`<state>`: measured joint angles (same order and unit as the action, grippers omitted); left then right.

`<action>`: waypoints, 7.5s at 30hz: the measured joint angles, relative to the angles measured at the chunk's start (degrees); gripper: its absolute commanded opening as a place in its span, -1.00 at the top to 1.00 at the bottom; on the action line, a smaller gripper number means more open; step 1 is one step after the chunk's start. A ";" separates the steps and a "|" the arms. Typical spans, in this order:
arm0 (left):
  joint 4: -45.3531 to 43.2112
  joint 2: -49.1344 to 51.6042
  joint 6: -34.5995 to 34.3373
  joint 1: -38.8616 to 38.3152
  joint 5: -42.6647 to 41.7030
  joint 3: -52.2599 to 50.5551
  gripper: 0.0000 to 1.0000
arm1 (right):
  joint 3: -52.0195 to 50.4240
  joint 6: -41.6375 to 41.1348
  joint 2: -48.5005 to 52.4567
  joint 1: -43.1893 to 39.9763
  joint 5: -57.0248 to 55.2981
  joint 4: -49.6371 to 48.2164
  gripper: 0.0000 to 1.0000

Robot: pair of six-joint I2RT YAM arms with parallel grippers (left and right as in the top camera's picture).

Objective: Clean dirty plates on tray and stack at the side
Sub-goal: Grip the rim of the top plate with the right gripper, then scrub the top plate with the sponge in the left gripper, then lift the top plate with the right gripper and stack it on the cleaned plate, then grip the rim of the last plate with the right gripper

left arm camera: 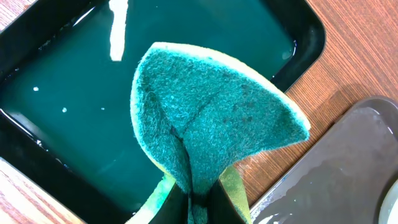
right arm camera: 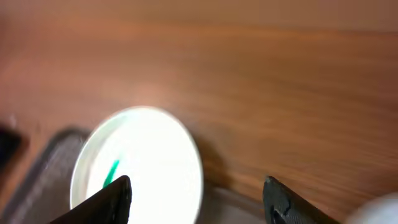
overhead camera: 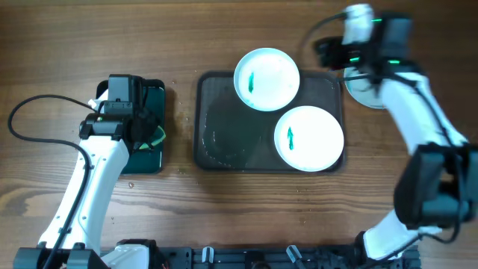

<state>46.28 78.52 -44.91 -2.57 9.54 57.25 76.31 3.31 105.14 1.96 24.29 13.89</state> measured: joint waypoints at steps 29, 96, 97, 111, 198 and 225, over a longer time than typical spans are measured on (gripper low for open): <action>-0.26 0.02 0.00 0.00 -0.24 -0.02 0.92 | -0.04 3.76 13.49 9.29 -6.91 2.45 0.91; -36.26 25.83 -5.25 -24.61 -12.33 -0.79 0.92 | -0.04 -14.78 12.31 21.40 -10.34 14.34 0.91; -36.06 25.83 -5.18 -24.72 -11.78 -0.79 0.92 | -0.04 -14.99 12.31 21.35 -10.21 14.32 0.91; -23.52 22.71 4.59 -21.57 1.07 -0.07 0.92 | -0.04 -17.59 12.83 21.90 -7.56 13.92 0.91; -4.68 -2.60 6.34 4.57 1.92 -0.70 0.92 | -0.09 -17.09 6.32 -27.74 -7.17 3.98 0.91; -4.70 -2.60 6.34 4.59 0.94 -0.70 0.92 | -4.31 8.09 -1.77 -7.10 -1.11 22.88 -0.25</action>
<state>41.58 75.92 -38.57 2.02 10.48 56.55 72.01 11.40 103.37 -5.15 23.18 36.77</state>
